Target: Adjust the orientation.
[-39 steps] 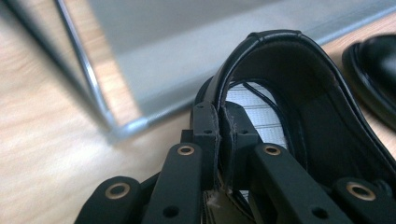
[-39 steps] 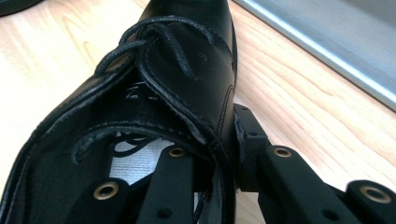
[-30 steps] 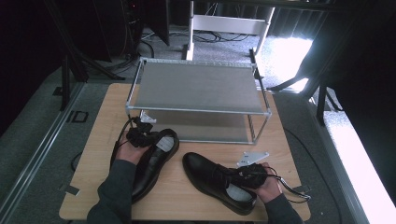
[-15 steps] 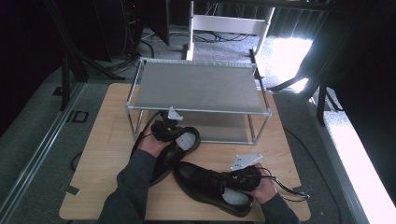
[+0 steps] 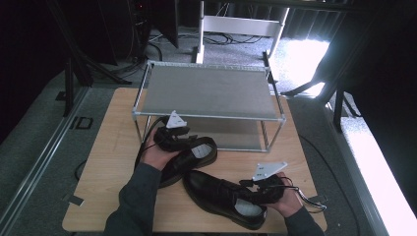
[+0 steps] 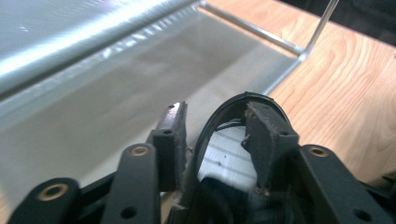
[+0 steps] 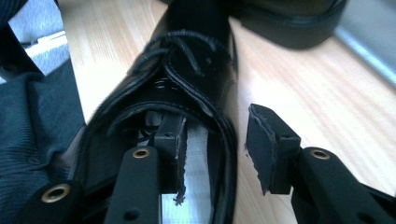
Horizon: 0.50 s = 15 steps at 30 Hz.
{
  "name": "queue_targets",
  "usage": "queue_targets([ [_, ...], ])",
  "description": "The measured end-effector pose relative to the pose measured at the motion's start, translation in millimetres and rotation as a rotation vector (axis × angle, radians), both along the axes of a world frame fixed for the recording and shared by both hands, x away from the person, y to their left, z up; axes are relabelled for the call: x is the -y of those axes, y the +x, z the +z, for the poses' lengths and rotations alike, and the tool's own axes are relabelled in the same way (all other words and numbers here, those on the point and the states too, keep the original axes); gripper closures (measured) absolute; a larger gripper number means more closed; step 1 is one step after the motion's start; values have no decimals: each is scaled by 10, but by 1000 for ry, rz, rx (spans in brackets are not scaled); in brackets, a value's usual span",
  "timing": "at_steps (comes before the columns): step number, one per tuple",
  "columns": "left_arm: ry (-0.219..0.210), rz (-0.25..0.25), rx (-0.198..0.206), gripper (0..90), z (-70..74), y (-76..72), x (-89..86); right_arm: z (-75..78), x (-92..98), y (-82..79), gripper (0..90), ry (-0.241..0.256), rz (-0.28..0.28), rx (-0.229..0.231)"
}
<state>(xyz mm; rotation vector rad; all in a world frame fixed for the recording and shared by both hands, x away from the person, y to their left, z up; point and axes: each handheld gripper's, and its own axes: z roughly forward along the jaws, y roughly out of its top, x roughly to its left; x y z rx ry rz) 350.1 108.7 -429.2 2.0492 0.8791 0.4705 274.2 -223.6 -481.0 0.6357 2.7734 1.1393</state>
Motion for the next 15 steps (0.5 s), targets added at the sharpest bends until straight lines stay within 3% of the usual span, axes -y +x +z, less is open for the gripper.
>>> queue_targets([
  [1,0,0,0,565,0,0,0,0,0,0,576,0,0,0],
  [2,-11,20,17,565,25,-137,-100,39,41,-14,573,12,-5,8],
  [6,-5,84,35,476,-26,-423,-313,140,159,-19,543,34,-19,26],
  [7,-5,84,35,461,-26,-423,-313,140,159,-19,543,34,-19,26],
  [11,4,171,32,419,-179,-710,-596,189,204,-9,545,56,-7,11],
  [15,-9,253,3,375,-359,-965,-808,253,255,-10,540,91,-34,36],
])
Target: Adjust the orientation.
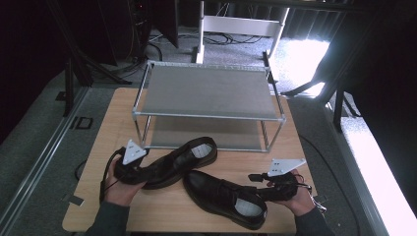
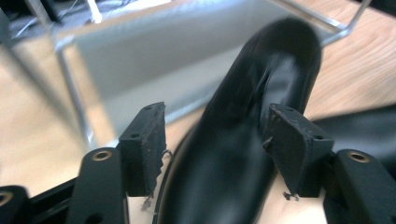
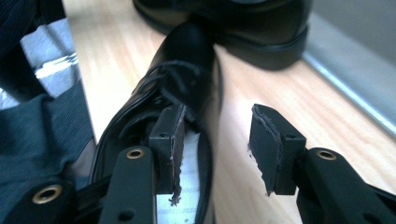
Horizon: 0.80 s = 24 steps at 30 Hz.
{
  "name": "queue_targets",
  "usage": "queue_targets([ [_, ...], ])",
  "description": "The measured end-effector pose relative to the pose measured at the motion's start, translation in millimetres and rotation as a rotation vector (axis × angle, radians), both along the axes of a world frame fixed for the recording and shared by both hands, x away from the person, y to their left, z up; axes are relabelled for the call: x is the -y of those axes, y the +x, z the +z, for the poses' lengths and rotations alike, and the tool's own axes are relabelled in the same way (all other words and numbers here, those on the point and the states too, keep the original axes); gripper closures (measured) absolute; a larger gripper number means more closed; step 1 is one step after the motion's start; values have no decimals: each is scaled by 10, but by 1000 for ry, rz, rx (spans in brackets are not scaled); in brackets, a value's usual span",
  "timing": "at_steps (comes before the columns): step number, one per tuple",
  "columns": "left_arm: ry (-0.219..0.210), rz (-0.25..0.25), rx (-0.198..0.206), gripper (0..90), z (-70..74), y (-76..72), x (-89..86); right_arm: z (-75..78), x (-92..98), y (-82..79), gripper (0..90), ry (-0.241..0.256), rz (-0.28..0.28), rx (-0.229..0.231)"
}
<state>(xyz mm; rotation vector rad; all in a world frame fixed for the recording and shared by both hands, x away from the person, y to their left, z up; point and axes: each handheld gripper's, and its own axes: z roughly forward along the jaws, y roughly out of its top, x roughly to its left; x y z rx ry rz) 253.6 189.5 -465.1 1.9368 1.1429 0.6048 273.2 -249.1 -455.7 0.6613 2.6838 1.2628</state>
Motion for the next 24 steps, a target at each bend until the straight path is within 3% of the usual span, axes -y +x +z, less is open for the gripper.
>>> queue_targets([
  [4,-32,88,-30,301,-169,-253,-151,9,-30,88,536,15,-69,23],
  [7,-53,122,-43,257,-266,-412,-210,12,-76,170,546,23,-140,44],
  [10,-41,143,-62,208,-382,-488,-212,20,-128,236,547,45,-173,58],
  [14,-44,132,-130,210,-593,-478,-230,43,-201,302,547,56,-184,73],
  [17,-8,142,-165,266,-678,-412,-223,48,-270,332,545,24,-193,90],
  [20,35,183,-210,350,-739,-334,-218,43,-327,321,545,6,-186,104],
  [24,45,148,-226,415,-756,-282,-181,20,-355,327,544,-7,-183,109],
])
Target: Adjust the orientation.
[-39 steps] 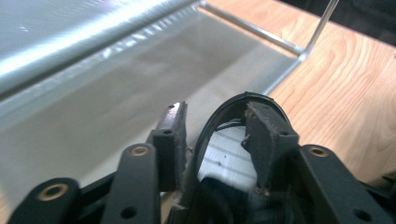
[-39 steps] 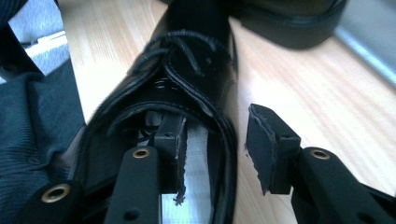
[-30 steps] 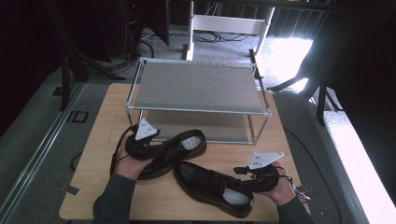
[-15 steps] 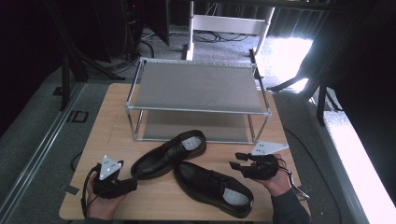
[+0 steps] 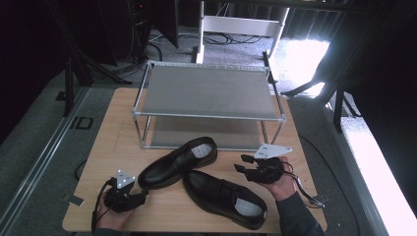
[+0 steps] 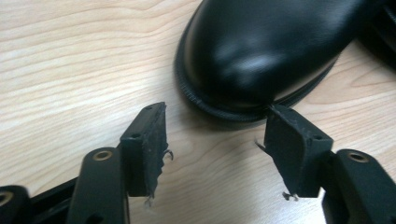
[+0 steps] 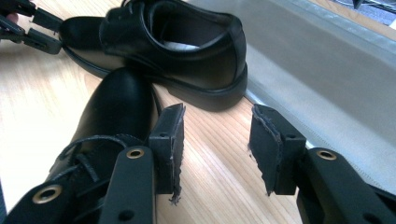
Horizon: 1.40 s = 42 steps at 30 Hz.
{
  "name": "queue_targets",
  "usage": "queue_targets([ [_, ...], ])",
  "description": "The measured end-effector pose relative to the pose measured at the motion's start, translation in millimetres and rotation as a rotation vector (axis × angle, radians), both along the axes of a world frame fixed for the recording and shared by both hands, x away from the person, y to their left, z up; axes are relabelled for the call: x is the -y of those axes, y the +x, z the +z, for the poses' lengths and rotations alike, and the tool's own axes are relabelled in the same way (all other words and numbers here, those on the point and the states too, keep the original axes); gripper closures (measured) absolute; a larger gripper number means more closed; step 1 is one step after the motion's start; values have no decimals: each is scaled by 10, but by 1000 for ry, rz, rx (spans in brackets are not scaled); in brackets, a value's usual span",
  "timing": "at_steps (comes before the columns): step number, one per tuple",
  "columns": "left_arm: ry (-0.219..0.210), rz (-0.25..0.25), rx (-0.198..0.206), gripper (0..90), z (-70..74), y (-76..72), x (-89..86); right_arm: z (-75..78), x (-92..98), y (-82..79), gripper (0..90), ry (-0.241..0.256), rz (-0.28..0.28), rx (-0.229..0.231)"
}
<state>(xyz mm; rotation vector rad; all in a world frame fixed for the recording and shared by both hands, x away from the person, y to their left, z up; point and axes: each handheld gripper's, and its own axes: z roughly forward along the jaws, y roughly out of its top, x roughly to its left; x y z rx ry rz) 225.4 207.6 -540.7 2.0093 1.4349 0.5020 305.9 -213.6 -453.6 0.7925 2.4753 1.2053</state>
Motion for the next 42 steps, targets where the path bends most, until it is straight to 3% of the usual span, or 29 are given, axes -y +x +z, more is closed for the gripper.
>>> queue_targets([
  [5,-21,-12,-1,479,-3,103,-21,5,-15,-9,539,-21,-8,5],
  [10,9,-34,13,483,10,307,23,-4,-22,17,540,-30,-24,9],
  [15,12,-37,36,490,25,540,107,-21,-32,68,542,-47,-42,14],
  [16,30,-40,17,483,42,578,115,-23,-32,79,542,-51,-47,16],
  [20,17,-64,19,481,33,593,71,-39,-43,136,542,-51,-72,16],
  [26,1,-54,29,482,17,563,69,-85,-136,306,542,-29,-106,-2],
  [28,-18,-58,27,477,5,545,56,-82,-177,360,541,-33,-107,-1],
  [32,-14,-59,10,438,-33,554,47,-49,-257,467,538,-24,-106,-5],
  [38,-52,-59,5,427,-34,589,32,-51,-471,643,533,-71,-73,1],
  [42,-71,-55,1,425,-36,601,20,-113,-577,793,551,-96,-74,-34],
])
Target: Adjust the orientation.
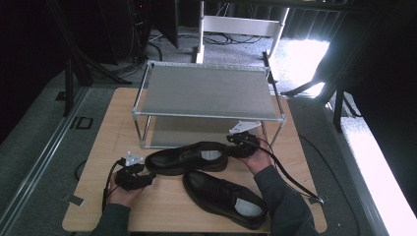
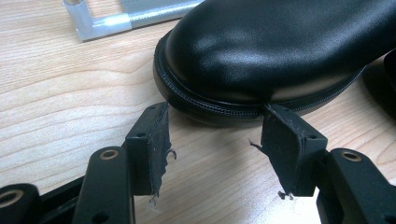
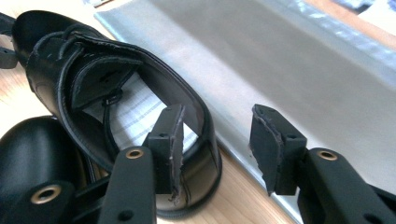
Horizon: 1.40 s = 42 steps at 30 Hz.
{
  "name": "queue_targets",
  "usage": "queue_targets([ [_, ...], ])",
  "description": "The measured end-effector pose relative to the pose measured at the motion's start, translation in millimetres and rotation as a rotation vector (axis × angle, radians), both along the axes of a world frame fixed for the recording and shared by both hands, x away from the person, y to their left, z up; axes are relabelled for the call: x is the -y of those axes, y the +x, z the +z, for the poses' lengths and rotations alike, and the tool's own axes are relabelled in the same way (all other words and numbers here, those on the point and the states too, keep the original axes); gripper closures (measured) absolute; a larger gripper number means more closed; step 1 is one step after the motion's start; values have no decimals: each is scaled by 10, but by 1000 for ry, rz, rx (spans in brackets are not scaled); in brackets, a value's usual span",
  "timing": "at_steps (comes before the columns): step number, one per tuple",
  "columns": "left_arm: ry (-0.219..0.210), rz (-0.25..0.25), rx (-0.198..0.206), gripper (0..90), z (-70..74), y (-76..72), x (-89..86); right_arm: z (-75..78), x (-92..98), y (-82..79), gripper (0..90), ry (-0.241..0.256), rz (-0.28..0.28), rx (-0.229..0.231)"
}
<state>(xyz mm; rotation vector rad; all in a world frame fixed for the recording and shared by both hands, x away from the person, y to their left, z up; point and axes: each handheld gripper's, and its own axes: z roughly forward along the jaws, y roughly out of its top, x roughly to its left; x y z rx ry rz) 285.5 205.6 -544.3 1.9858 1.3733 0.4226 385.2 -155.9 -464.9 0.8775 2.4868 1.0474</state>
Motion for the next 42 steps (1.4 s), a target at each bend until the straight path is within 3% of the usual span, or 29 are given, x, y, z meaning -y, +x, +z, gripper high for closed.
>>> queue_targets([
  [4,-2,0,12,426,19,-8,5,-38,-46,28,630,-17,18,-31],
  [9,32,0,65,438,79,-52,49,-18,-45,-26,695,-68,11,-18],
  [12,35,-4,68,449,106,-44,70,-5,-21,-67,737,-102,-10,-6],
  [15,19,-10,55,448,87,-5,83,3,41,-59,732,-97,-25,-23],
  [21,-42,-21,91,443,174,105,150,-1,64,-49,730,-83,-31,-33],
  [24,-27,-15,62,419,157,230,179,-7,47,-52,726,-76,-36,-34],
  [26,-46,-17,43,413,123,290,163,-5,33,-44,716,-75,-32,-41],
  [32,-62,-33,37,417,108,305,138,-60,-52,55,657,-102,-36,-76],
  [35,-74,-36,42,421,117,292,135,-87,-94,74,713,-117,-33,-87],
  [38,-81,-53,46,441,130,284,162,-58,-110,30,773,-180,-46,-63],
  [40,-66,-64,39,447,120,284,215,-49,-83,4,787,-209,-66,-59],
  [42,-55,-80,30,446,98,274,273,-48,0,-24,788,-207,-82,-70],
])
